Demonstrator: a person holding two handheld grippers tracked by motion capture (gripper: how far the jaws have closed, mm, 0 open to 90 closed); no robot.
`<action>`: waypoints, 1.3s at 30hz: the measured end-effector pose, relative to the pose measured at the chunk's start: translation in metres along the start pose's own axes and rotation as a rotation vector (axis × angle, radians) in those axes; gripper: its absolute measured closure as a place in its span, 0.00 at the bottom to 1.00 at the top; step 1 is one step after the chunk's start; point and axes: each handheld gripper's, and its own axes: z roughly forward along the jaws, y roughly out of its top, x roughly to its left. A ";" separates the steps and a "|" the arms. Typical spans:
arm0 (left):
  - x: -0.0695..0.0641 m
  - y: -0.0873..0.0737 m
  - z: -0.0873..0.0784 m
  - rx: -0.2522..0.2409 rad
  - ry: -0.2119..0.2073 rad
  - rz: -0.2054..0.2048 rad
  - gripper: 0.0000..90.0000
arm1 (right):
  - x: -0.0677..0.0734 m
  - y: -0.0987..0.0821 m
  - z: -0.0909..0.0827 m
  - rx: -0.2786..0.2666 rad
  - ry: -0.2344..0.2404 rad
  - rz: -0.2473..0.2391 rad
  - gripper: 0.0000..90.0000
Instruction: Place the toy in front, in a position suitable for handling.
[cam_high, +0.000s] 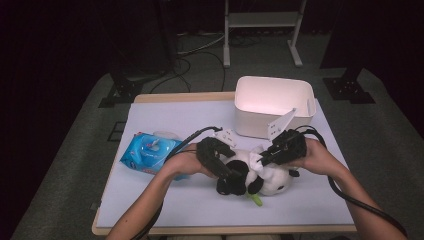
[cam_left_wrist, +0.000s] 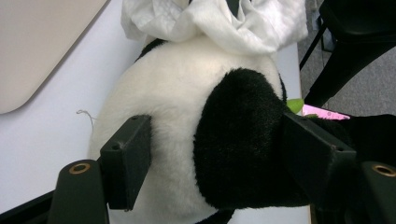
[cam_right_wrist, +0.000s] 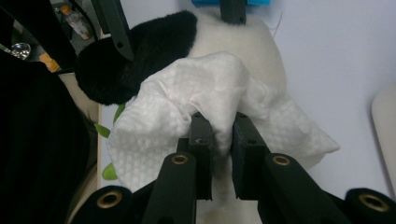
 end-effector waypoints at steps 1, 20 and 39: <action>0.000 0.000 0.000 -0.002 0.000 0.001 0.30 | 0.001 0.001 0.000 -0.006 -0.002 -0.002 0.89; -0.001 -0.001 -0.001 0.001 0.008 -0.003 0.30 | 0.012 0.046 0.018 -0.019 0.047 -0.085 0.89; -0.006 -0.001 -0.009 0.029 -0.008 0.012 0.30 | -0.003 -0.017 -0.031 -0.003 -0.059 0.037 0.88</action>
